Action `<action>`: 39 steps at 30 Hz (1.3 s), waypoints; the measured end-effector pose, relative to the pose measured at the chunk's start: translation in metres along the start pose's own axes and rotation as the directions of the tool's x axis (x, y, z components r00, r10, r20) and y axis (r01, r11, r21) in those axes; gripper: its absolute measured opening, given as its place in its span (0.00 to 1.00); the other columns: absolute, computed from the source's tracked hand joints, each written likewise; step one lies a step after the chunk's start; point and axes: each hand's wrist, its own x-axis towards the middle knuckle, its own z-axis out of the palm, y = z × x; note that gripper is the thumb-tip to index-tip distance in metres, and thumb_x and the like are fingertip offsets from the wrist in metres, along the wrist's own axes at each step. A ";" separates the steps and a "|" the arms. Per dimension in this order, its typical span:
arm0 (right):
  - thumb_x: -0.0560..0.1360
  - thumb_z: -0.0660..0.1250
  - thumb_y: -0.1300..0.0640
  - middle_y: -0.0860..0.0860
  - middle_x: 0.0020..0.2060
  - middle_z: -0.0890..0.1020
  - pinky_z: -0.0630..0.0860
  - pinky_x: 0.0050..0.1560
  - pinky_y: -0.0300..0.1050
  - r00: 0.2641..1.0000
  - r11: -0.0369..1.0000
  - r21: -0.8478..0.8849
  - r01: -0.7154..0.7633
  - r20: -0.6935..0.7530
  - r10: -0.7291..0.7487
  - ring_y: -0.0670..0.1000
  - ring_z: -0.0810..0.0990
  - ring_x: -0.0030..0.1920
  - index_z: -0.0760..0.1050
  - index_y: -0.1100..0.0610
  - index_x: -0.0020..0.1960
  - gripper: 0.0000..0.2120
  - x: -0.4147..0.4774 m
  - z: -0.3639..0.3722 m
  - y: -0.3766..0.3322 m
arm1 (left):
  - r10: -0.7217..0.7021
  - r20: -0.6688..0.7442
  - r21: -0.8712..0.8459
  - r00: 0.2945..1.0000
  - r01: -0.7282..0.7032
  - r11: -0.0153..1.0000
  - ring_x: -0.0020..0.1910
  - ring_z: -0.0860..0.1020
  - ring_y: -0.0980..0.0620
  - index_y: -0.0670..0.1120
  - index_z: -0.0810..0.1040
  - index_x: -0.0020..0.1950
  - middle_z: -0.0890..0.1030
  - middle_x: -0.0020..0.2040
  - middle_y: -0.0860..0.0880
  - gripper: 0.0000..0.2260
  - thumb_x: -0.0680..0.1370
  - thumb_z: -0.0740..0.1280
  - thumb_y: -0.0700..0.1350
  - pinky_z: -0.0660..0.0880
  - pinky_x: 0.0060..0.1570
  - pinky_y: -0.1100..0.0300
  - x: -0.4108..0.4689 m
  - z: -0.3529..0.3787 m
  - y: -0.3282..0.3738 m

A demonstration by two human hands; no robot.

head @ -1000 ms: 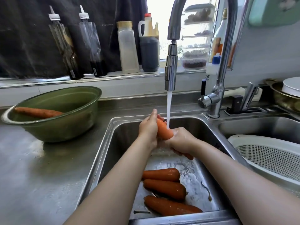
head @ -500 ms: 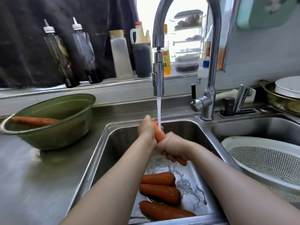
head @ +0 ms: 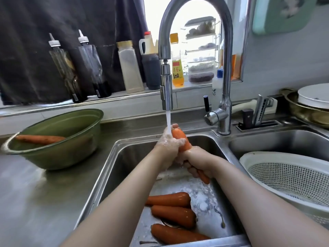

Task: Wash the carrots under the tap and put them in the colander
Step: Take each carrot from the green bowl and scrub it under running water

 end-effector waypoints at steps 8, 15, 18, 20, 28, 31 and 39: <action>0.75 0.66 0.62 0.50 0.26 0.71 0.64 0.26 0.39 0.986 0.991 -0.122 -0.051 0.150 0.069 0.48 0.65 0.23 0.71 0.56 0.39 0.07 0.000 0.017 -0.005 | -0.031 -0.305 -0.118 0.952 -0.005 0.993 0.54 0.82 0.38 0.55 0.81 0.51 0.83 0.50 0.43 0.08 0.80 0.64 0.56 0.79 0.61 0.41 0.009 -0.009 -0.019; 0.75 0.70 0.59 0.50 0.27 0.73 0.68 0.26 0.40 0.993 0.953 -0.296 -0.070 0.070 0.095 0.48 0.69 0.23 0.74 0.58 0.43 0.06 -0.001 0.010 -0.003 | -0.055 0.174 -0.157 0.983 0.083 0.984 0.62 0.80 0.38 0.58 0.74 0.67 0.76 0.67 0.42 0.22 0.78 0.73 0.40 0.80 0.58 0.36 -0.008 -0.046 -0.032; 0.73 0.71 0.59 0.54 0.33 0.78 0.72 0.27 0.42 1.000 0.906 -0.424 -0.018 -0.024 0.009 0.50 0.74 0.25 0.75 0.59 0.48 0.07 0.006 0.026 -0.006 | -0.052 -0.095 -0.153 0.994 0.038 0.988 0.56 0.80 0.42 0.57 0.77 0.58 0.79 0.61 0.44 0.10 0.79 0.73 0.47 0.82 0.53 0.43 -0.014 -0.037 -0.027; 0.71 0.72 0.58 0.56 0.37 0.80 0.76 0.30 0.44 0.999 0.912 -0.411 0.004 -0.036 -0.021 0.51 0.78 0.29 0.75 0.58 0.53 0.13 0.010 0.034 -0.006 | -0.048 -0.275 -0.157 0.960 0.004 0.988 0.49 0.80 0.49 0.55 0.78 0.50 0.81 0.51 0.48 0.05 0.83 0.67 0.54 0.80 0.50 0.51 -0.013 -0.035 -0.021; 0.70 0.71 0.58 0.56 0.36 0.81 0.76 0.32 0.46 0.982 0.829 -0.558 -0.027 -0.171 -0.083 0.54 0.79 0.32 0.77 0.60 0.48 0.08 0.012 0.024 -0.001 | -0.026 0.281 -0.218 0.959 0.090 0.972 0.66 0.76 0.35 0.54 0.73 0.69 0.73 0.69 0.37 0.21 0.78 0.73 0.42 0.77 0.66 0.40 0.006 -0.066 -0.048; 0.70 0.71 0.56 0.56 0.37 0.83 0.77 0.33 0.48 0.981 0.826 -0.564 -0.009 -0.165 -0.103 0.55 0.81 0.33 0.80 0.59 0.48 0.09 0.010 0.024 -0.002 | 0.036 0.155 -0.139 0.987 -0.014 0.990 0.61 0.79 0.42 0.54 0.74 0.67 0.75 0.67 0.41 0.22 0.76 0.77 0.45 0.81 0.60 0.47 0.002 -0.059 -0.045; 0.67 0.81 0.49 0.56 0.38 0.80 0.73 0.27 0.43 0.996 0.900 -0.436 -0.008 -0.086 -0.033 0.49 0.77 0.27 0.72 0.56 0.59 0.28 0.009 0.025 -0.002 | -0.010 0.058 -0.096 0.998 0.016 0.995 0.58 0.79 0.45 0.49 0.76 0.67 0.79 0.60 0.46 0.13 0.85 0.64 0.53 0.79 0.60 0.46 0.000 -0.061 -0.036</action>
